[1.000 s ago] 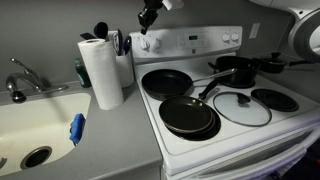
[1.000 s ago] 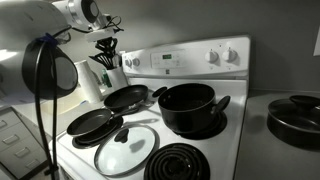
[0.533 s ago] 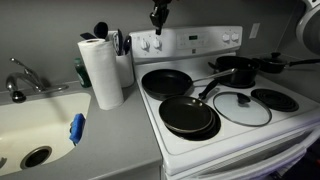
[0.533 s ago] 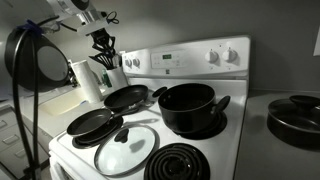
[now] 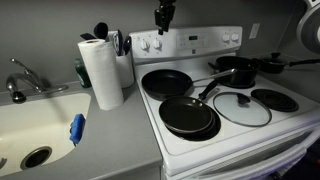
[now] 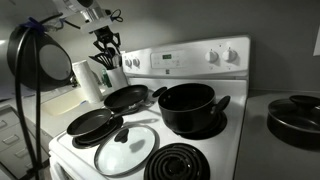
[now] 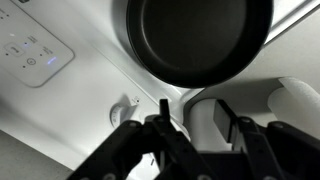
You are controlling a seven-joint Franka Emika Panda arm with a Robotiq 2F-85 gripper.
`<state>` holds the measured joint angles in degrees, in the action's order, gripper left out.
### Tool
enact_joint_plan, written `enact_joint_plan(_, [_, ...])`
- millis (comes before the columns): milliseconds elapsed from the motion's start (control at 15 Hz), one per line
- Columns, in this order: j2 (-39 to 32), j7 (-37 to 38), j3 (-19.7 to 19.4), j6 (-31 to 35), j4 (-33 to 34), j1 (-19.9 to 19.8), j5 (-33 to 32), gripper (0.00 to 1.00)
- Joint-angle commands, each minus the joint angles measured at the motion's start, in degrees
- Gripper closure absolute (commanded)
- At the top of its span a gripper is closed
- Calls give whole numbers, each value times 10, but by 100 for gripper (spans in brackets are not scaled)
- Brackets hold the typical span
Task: Turn on the stove
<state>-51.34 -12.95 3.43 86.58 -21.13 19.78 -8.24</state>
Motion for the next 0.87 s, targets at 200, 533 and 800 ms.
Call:
enact_joint_plan(200, [9, 5, 0, 17, -12, -17, 27, 1])
enact_joint_plan(533, [8, 6, 3, 28, -12, -20, 39, 0])
enact_joint_plan(800, [7, 16, 5, 31, -12, -22, 50, 0])
